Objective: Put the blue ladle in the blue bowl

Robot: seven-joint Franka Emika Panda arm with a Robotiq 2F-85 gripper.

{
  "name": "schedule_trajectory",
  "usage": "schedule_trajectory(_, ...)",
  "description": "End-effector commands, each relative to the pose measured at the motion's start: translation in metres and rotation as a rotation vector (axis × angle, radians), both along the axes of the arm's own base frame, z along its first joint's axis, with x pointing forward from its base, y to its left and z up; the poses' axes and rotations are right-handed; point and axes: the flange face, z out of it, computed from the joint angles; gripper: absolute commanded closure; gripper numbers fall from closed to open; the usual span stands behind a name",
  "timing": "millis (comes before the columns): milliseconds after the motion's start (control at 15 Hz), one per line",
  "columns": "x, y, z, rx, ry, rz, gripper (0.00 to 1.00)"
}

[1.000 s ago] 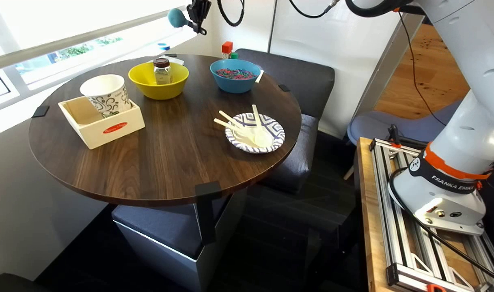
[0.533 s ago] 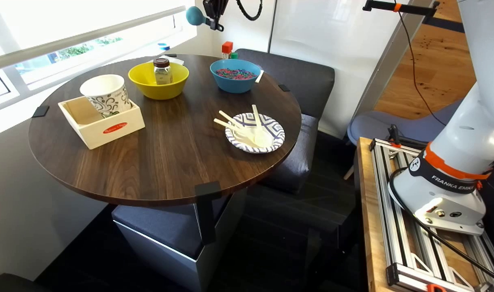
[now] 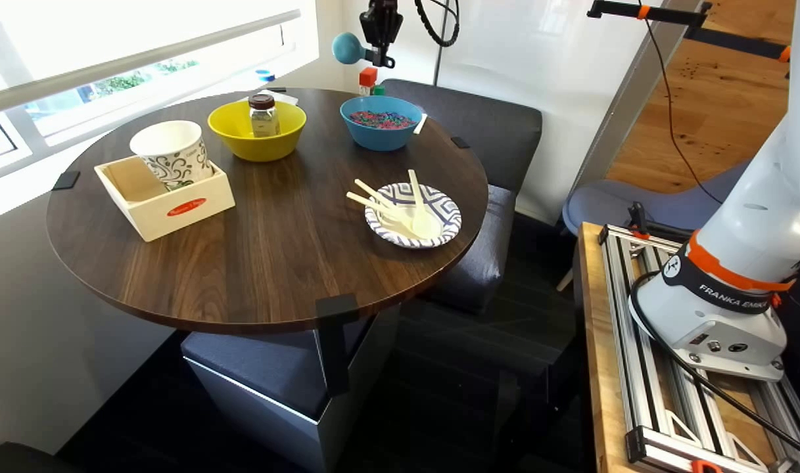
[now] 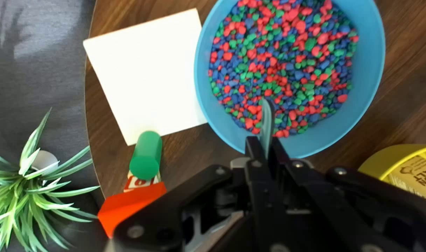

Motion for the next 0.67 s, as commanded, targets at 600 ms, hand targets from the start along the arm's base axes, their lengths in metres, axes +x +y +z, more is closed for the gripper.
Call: schedule_trajectory(600, -0.051, -0.011, 0.007, -0.259, 0.062, 0.101, 0.98)
